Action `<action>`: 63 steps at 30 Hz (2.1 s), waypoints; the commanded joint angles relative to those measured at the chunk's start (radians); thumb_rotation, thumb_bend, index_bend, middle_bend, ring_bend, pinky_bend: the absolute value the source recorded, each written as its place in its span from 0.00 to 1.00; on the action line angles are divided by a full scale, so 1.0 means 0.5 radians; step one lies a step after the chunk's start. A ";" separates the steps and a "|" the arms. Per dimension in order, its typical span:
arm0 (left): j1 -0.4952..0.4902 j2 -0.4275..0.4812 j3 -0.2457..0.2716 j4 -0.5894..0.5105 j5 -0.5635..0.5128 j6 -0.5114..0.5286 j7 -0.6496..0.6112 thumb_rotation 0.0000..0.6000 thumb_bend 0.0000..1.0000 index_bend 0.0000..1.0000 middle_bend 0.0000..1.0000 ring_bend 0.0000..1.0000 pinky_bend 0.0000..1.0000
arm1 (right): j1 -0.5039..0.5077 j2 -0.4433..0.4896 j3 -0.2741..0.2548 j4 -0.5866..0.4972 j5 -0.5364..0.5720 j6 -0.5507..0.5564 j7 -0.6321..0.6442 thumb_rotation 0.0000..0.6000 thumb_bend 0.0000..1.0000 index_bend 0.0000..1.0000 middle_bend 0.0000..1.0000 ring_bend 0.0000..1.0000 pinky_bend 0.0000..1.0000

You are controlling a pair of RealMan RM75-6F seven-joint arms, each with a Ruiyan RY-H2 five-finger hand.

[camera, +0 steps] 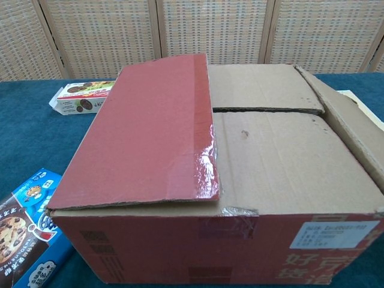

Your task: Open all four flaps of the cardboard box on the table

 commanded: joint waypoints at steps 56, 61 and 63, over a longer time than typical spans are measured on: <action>-1.839 -0.500 -0.381 0.132 -0.602 -1.545 0.050 0.79 0.97 0.29 0.12 0.02 0.00 | -0.383 -0.225 0.002 -0.016 0.114 0.258 -0.096 1.00 0.80 0.21 0.20 0.00 0.00; -1.900 -0.550 -0.318 0.154 -0.761 -1.508 0.189 0.79 0.97 0.29 0.12 0.02 0.00 | -0.395 -0.227 0.006 0.003 0.119 0.259 -0.071 1.00 0.81 0.21 0.20 0.00 0.00; -1.916 -0.565 -0.303 0.157 -0.801 -1.493 0.218 0.79 0.97 0.29 0.12 0.02 0.00 | -0.398 -0.228 0.007 0.008 0.119 0.261 -0.064 1.00 0.81 0.21 0.20 0.00 0.00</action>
